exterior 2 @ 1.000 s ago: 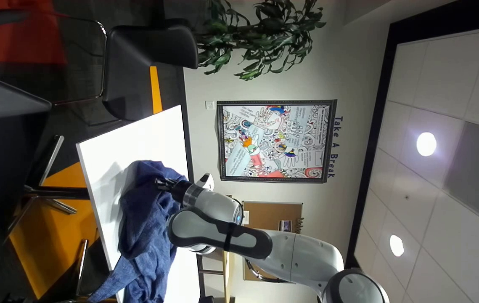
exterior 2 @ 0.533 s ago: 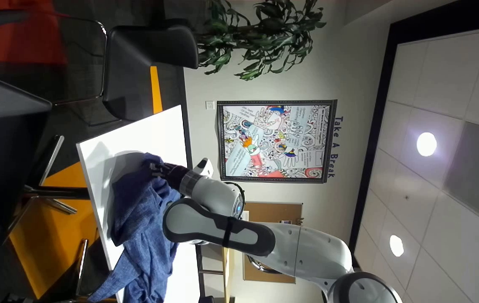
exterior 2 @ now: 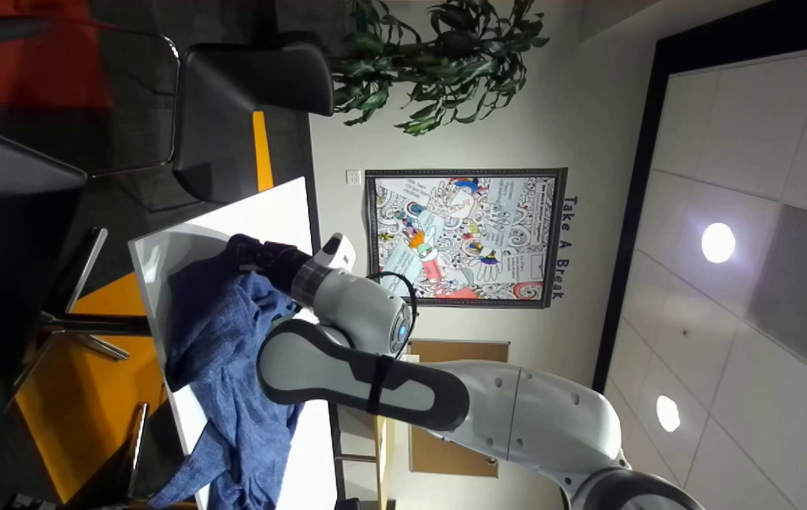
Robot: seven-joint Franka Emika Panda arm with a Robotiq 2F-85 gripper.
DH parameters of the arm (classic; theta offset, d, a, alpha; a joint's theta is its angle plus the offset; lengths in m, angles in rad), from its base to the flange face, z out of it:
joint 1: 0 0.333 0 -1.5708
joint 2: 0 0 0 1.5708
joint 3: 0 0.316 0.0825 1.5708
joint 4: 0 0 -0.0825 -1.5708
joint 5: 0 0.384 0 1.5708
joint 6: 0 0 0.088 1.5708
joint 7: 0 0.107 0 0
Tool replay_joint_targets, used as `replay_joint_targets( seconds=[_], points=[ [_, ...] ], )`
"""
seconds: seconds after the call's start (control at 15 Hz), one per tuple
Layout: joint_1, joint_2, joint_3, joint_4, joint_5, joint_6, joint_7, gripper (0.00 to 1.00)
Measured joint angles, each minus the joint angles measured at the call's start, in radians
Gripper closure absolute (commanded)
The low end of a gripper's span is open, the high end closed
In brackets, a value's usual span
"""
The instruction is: Unfold the object and spread it to the part of the table
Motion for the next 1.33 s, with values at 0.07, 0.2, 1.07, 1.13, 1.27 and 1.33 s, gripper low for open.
replay_joint_targets(
  seconds=[0.07,0.2,1.07,1.13,1.27,1.33],
  points=[
    [0.031,0.0,-0.01,0.0,0.008,0.0,0.0,1.0],
    [0.092,0.0,-0.031,0.0,0.028,0.0,0.0,1.0],
    [0.466,0.119,-0.413,-0.068,0.314,0.0,0.08,0.12],
    [0.484,0.143,-0.452,-0.086,0.339,0.0,0.101,0.06],
    [0.5,0.19,-0.508,-0.117,0.38,-0.002,0.151,0.0],
    [0.498,0.212,-0.527,-0.13,0.397,-0.004,0.18,0.0]
  ],
)
